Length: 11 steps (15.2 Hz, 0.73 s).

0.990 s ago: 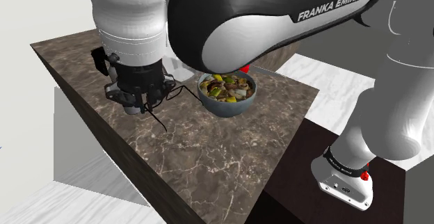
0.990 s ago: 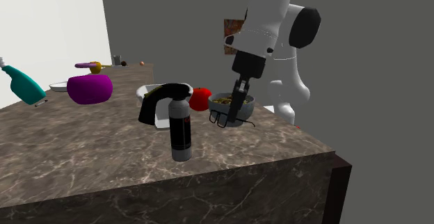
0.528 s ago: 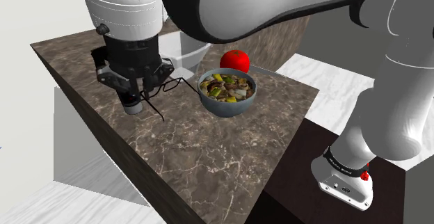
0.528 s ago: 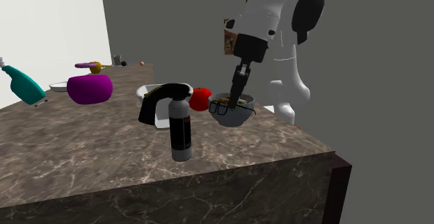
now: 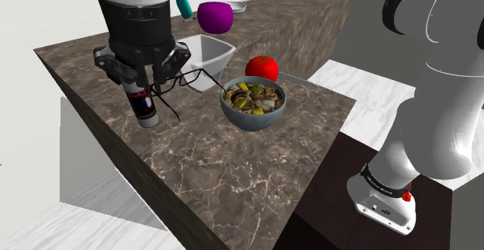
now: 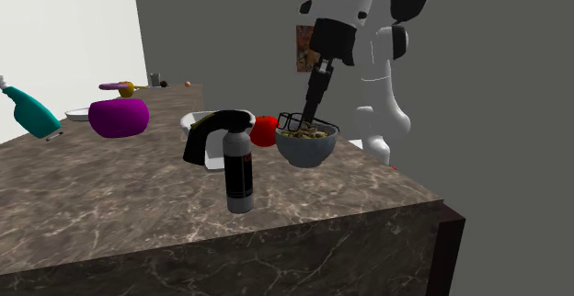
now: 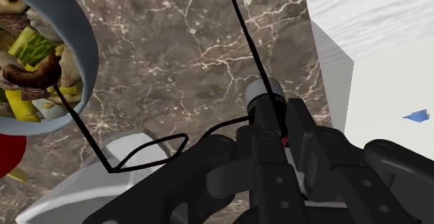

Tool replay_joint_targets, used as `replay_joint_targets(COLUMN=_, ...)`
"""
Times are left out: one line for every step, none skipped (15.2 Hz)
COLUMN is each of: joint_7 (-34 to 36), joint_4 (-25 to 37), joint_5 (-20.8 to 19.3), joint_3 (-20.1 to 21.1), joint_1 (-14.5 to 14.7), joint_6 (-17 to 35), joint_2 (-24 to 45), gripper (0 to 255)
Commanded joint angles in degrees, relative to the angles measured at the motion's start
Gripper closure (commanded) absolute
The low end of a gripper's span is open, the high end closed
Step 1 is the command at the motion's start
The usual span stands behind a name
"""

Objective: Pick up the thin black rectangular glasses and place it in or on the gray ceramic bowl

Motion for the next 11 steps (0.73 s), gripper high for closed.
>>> replay_joint_targets(joint_7=-0.31, joint_4=2.58, joint_5=-0.52, joint_3=0.00, joint_1=0.65, joint_6=-1.92, joint_2=0.81, gripper=255)
replay_joint_targets(joint_7=-0.39, joint_4=3.43, joint_5=-0.71, joint_3=0.00, joint_1=0.89, joint_6=-2.55, joint_2=1.08, gripper=255)
replay_joint_targets(joint_7=-1.49, joint_4=0.07, joint_5=1.40, joint_3=0.04, joint_1=-1.24, joint_6=-1.34, joint_2=-1.98, gripper=255)
replay_joint_targets(joint_7=-2.76, joint_4=-3.04, joint_5=3.51, joint_3=0.04, joint_1=-3.28, joint_6=-0.25, joint_2=-4.97, gripper=255)
replay_joint_targets(joint_7=-4.20, joint_4=-5.93, joint_5=5.65, joint_3=-0.20, joint_1=-5.07, joint_6=0.72, joint_2=-7.94, gripper=255)
replay_joint_targets(joint_7=-5.77, joint_4=-8.64, joint_5=7.78, joint_3=-0.69, joint_1=-6.58, joint_6=1.57, joint_2=-10.86, gripper=255)
replay_joint_targets(joint_7=-7.43, joint_4=-11.17, joint_5=9.87, joint_3=-1.36, joint_1=-7.86, joint_6=2.30, joint_2=-13.71, gripper=255)
replay_joint_targets(joint_7=-9.16, joint_4=-13.54, joint_5=11.87, joint_3=-2.21, joint_1=-8.89, joint_6=2.89, joint_2=-16.48, gripper=255)
replay_joint_targets(joint_7=-10.92, joint_4=-15.78, joint_5=13.75, joint_3=-3.18, joint_1=-9.73, joint_6=3.35, joint_2=-19.16, gripper=255)
replay_joint_targets(joint_7=-12.66, joint_4=-17.87, joint_5=15.47, joint_3=-4.34, joint_1=-10.29, joint_6=3.69, joint_2=-21.72, gripper=255)
replay_joint_targets(joint_7=-14.39, joint_4=-19.85, joint_5=17.05, joint_3=-5.56, joint_1=-10.71, joint_6=3.92, joint_2=-24.17, gripper=255)
